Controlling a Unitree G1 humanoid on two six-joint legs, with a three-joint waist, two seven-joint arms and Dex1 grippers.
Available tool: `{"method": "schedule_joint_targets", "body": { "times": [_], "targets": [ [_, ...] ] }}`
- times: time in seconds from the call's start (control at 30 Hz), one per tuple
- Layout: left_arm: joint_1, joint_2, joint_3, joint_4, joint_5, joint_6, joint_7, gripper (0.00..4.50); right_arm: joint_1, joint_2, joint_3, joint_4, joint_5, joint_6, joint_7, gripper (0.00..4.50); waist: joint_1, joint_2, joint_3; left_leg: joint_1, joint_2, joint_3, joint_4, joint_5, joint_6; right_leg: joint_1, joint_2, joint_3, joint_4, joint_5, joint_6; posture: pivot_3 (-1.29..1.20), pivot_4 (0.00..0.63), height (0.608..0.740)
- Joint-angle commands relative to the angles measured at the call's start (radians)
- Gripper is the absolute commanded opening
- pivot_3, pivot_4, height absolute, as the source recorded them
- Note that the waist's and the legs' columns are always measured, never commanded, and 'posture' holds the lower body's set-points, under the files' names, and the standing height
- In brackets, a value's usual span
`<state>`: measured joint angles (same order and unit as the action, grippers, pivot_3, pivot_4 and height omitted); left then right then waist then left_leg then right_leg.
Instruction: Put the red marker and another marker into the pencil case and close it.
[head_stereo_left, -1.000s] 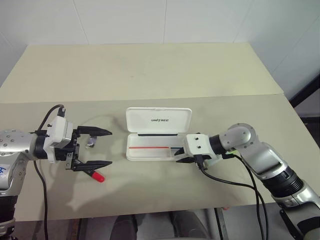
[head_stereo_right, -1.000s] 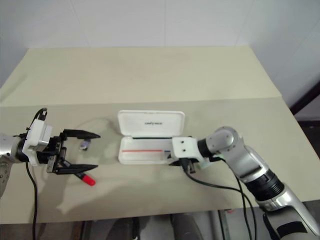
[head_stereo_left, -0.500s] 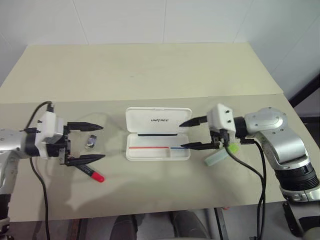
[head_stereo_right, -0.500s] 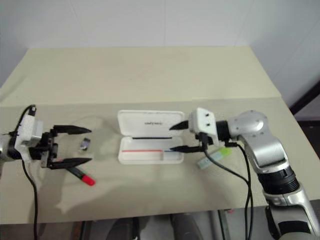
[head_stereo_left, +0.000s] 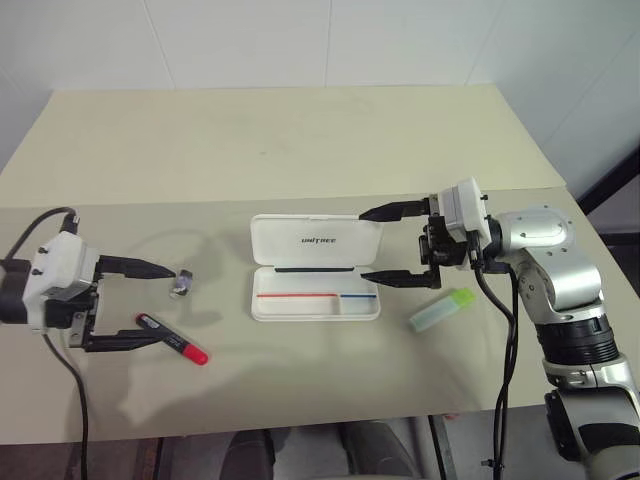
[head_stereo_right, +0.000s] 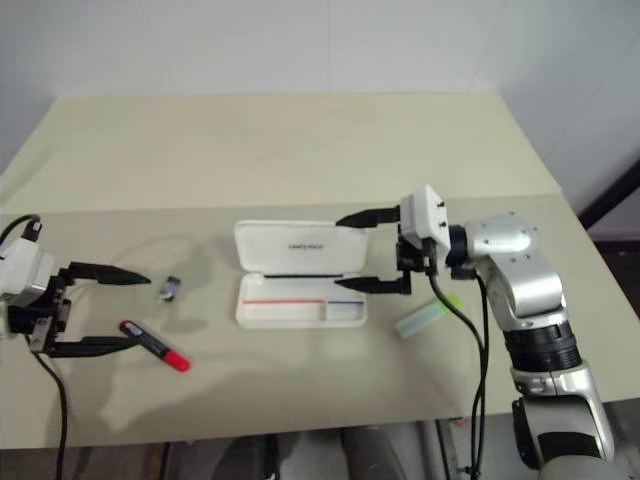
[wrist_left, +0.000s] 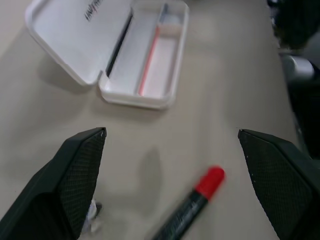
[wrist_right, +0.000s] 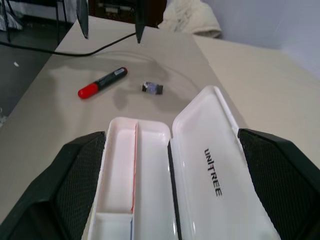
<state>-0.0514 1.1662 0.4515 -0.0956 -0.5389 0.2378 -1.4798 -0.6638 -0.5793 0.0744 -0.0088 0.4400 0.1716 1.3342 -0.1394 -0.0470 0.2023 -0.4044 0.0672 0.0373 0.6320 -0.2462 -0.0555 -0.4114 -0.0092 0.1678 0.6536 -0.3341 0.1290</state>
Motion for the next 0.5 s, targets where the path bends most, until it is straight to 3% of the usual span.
{"method": "schedule_joint_targets", "body": {
  "times": [0.03,0.17,0.27,0.5],
  "targets": [
    [0.037,0.015,0.069,-0.014,0.017,0.067,0.059,4.5,-0.024,0.023,0.01,0.008,-0.004,-0.049,0.009,4.48,-0.001,0.0,0.0,0.0,0.0,0.0,0.0,0.0,0.0,0.0,0.0,0.0,0.0,0.0,0.0,0.0,0.15,0.74],
    [0.138,-0.038,0.129,-0.158,-0.03,0.183,0.132,4.5,-0.024,0.046,0.02,0.016,-0.006,-0.06,0.009,4.48,-0.001,0.0,0.0,0.0,0.0,0.0,-0.001,0.0,0.0,0.0,0.0,0.0,0.0,0.0,0.0,0.0,0.15,0.74],
    [0.194,-0.045,0.174,-0.223,-0.042,0.178,0.09,4.5,-0.024,0.046,0.024,0.026,-0.002,-0.064,0.027,4.48,0.001,0.0,0.0,-0.001,0.001,0.0,-0.001,0.0,0.0,-0.001,0.0,-0.001,0.0,-0.001,0.0,0.0,0.15,0.74],
    [0.197,0.02,0.221,-0.203,-0.039,0.275,0.077,4.5,-0.043,0.077,0.035,0.068,-0.013,-0.102,0.033,4.48,0.0,0.0,0.0,0.001,0.0,0.0,0.0,0.0,0.0,0.0,0.0,-0.001,0.001,-0.001,-0.001,0.0,0.15,0.74]
  ]
}}
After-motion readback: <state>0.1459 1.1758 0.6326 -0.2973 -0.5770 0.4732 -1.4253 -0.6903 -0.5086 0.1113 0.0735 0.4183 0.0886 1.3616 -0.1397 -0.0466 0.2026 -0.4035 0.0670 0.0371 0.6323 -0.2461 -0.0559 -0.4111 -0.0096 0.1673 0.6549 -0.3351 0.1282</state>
